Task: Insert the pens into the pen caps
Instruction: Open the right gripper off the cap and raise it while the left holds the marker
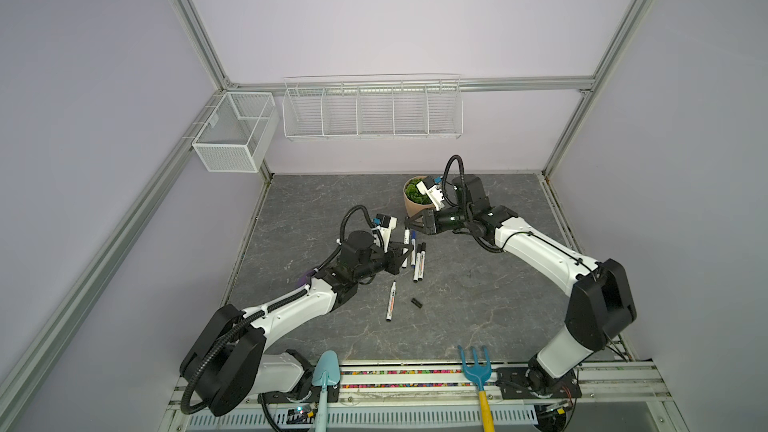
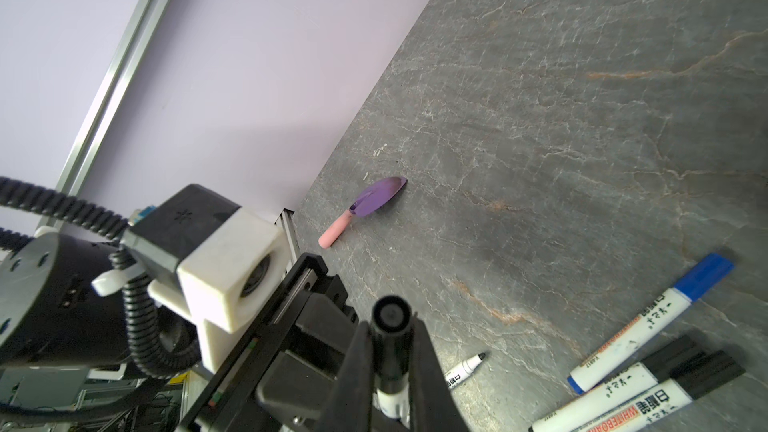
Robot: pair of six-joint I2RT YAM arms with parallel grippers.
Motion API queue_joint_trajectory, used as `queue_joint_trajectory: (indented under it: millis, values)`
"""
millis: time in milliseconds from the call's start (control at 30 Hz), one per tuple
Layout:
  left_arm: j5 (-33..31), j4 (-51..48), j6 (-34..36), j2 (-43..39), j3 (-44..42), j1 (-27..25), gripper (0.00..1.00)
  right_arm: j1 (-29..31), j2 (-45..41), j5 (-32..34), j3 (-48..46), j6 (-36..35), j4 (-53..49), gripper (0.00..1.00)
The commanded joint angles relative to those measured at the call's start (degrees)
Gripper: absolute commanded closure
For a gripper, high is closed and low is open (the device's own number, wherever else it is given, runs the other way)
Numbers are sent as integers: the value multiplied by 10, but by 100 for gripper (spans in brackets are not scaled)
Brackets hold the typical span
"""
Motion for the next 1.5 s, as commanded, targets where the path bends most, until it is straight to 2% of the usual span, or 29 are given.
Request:
queue_joint_trajectory:
  millis: [0,333,633,800,1067,1233,1467]
  values:
    - [-40,61,9,10,52,19,100,13,-32,-82,-5,-35,-62,88]
    - [-106,102,60,12,78,18,100,21,-61,-122,-5,-98,-134,88]
    - [-167,229,154,7,31,4,100,49,-57,-68,31,-177,-225,87]
    - [-196,212,206,4,26,-21,100,54,-57,-53,43,-196,-246,87]
    - [-246,214,210,1,5,-37,100,51,-74,-29,54,-219,-263,87]
    - [-251,210,227,0,3,-41,100,49,-78,-34,52,-222,-265,86]
    - [-213,209,248,-4,2,-44,100,45,-80,-27,57,-203,-245,77]
